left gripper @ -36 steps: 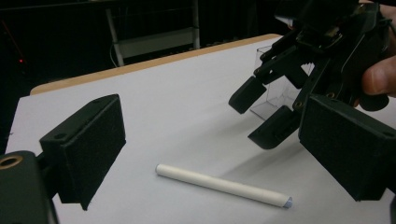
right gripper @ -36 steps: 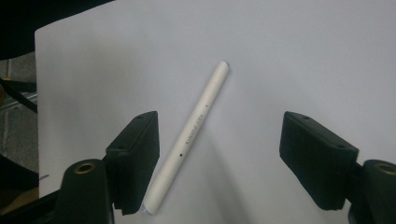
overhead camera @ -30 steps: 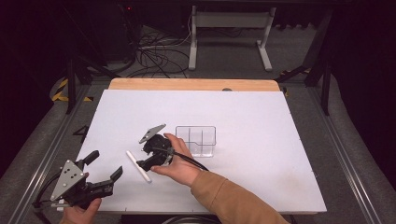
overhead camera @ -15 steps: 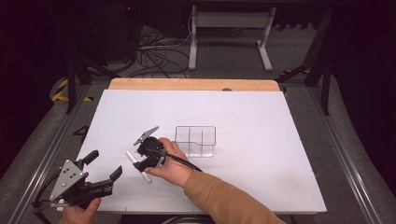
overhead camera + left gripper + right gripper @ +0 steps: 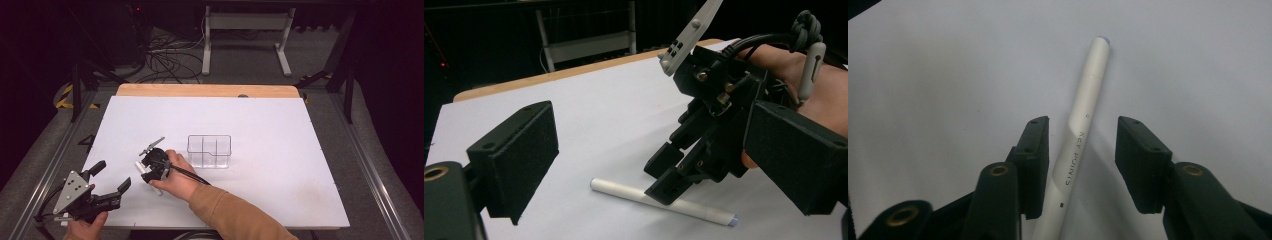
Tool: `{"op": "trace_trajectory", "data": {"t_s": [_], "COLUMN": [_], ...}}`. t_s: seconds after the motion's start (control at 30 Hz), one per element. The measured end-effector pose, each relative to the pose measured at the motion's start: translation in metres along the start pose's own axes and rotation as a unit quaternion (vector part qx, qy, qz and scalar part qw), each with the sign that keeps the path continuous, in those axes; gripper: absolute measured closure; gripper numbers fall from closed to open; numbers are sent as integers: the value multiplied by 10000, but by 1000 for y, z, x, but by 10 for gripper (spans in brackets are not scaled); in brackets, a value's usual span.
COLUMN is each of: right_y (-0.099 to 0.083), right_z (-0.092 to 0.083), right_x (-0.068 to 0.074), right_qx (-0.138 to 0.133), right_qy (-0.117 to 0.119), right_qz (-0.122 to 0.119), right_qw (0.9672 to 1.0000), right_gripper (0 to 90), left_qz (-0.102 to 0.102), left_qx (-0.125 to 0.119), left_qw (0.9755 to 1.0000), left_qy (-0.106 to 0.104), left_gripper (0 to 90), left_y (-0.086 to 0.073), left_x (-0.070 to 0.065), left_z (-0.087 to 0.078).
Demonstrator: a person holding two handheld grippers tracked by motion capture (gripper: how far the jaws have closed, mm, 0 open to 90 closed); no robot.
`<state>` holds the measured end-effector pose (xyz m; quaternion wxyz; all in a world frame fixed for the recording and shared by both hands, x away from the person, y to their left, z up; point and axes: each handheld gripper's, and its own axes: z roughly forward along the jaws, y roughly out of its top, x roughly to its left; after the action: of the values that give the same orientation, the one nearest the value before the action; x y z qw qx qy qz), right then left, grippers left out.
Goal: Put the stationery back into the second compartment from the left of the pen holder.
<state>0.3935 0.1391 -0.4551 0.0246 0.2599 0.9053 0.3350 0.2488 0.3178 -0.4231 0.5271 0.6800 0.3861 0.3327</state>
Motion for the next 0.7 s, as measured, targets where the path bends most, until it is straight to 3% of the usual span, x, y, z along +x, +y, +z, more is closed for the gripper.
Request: {"op": "trace_trajectory", "data": {"t_s": [0.2, 0.33, 0.7], "right_y": [2, 2, 2], "right_z": [4, 7, 11], "right_x": [5, 8, 14], "right_qx": [24, 55, 137], "right_qy": [-165, -289, -446], "right_qz": [63, -18, 14], "right_qw": [9998, 9996, 9989], "right_gripper": [650, 681, 753], "left_qz": [-11, -3, -4], "left_qx": [-7, 23, 13], "left_qw": [10000, 10000, 10000], "left_qy": [-4, -20, -12], "left_gripper": [81, 81, 81], "left_y": [0, 0, 0], "left_x": [0, 0, 0], "left_z": [0, 0, 0]}}
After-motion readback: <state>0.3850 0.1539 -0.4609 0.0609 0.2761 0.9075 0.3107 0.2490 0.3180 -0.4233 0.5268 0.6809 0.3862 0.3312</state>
